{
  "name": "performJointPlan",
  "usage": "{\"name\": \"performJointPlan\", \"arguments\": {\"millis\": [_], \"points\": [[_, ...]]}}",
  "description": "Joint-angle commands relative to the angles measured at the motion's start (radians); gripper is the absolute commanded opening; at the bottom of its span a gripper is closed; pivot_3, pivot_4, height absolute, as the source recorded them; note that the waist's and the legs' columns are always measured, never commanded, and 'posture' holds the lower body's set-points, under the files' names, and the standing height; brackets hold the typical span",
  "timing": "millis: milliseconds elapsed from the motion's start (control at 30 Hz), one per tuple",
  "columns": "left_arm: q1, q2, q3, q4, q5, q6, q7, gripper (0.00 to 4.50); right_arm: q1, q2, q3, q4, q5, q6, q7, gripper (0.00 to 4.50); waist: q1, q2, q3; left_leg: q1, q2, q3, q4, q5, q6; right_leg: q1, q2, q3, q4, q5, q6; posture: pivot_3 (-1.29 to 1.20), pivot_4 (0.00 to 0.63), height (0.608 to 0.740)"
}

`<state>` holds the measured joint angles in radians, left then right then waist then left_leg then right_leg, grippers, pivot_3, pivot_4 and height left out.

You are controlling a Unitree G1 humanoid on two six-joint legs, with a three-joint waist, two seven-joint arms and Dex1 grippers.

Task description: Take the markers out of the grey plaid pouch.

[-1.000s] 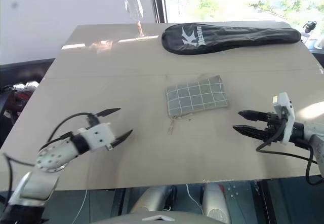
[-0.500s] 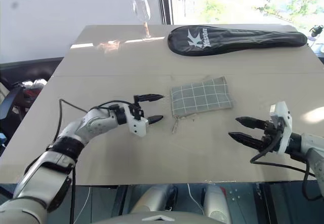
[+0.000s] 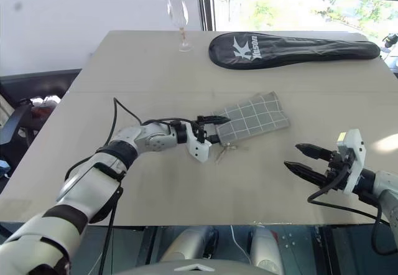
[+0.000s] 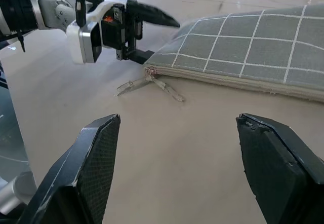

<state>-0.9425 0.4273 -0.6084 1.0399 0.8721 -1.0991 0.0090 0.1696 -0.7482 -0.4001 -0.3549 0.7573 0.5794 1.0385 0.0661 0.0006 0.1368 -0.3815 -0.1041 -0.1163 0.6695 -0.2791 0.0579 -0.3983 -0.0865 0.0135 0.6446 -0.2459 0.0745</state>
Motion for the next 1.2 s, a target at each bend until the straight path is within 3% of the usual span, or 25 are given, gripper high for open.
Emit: {"name": "performJointPlan", "arguments": {"millis": [33, 133, 367, 600, 867, 1200], "points": [[-0.007, -0.015, -0.054, 0.040, 0.042, 0.007, 0.021, 1.23, -0.013, -0.004, -0.017, -0.019, 0.011, -0.024, 0.001, 3.71, 0.001, 0.000, -0.001, 0.000, 0.000, 0.000, 0.000, 0.000, 0.000, 0.000, 0.000, 0.000, 0.000, 0.000, 0.000, 0.00, 0.150, 0.740], [-0.014, -0.018, -0.052, 0.050, 0.027, 0.024, 0.034, 0.07, -0.030, -0.007, -0.003, -0.008, 0.002, -0.028, 0.005, 3.71, 0.003, 0.002, -0.002, 0.002, 0.000, 0.000, 0.000, 0.000, 0.000, 0.002, -0.001, 0.000, 0.000, 0.000, 0.000, 0.00, 0.150, 0.740], [0.042, -0.007, 0.050, 0.031, -0.135, 0.091, -0.045, 0.07, -0.099, 0.020, 0.091, -0.019, -0.013, -0.012, -0.026, 3.71, 0.000, 0.002, -0.003, 0.003, 0.000, 0.000, 0.001, 0.000, 0.000, 0.003, 0.000, -0.001, 0.002, 0.000, 0.001, 0.00, 0.150, 0.740], [0.181, 0.018, 0.126, -0.228, -0.267, 0.212, -0.187, 0.07, -0.264, 0.084, 0.327, -0.008, -0.101, 0.029, -0.107, 3.71, -0.019, 0.002, -0.003, 0.002, 0.000, 0.000, 0.001, 0.000, 0.000, 0.001, -0.001, 0.001, 0.003, 0.001, 0.001, 0.00, 0.150, 0.740], [0.343, 0.070, 0.147, -0.589, -0.215, 0.343, -0.270, 0.07, -0.480, 0.169, 0.540, 0.202, -0.319, -0.026, -0.153, 3.71, -0.039, 0.002, -0.003, -0.003, 0.000, 0.001, 0.000, 0.000, 0.000, -0.007, -0.001, 0.002, 0.001, 0.001, 0.001, 0.00, 0.150, 0.740], [0.402, 0.081, 0.157, -0.716, -0.181, 0.415, -0.297, 0.07, -0.566, 0.212, 0.599, 0.283, -0.397, -0.083, -0.100, 3.71, -0.054, 0.002, -0.003, -0.005, 0.001, 0.002, 0.000, 0.000, 0.000, -0.010, -0.001, 0.004, 0.002, 0.001, 0.001, 0.00, 0.150, 0.740]]}}
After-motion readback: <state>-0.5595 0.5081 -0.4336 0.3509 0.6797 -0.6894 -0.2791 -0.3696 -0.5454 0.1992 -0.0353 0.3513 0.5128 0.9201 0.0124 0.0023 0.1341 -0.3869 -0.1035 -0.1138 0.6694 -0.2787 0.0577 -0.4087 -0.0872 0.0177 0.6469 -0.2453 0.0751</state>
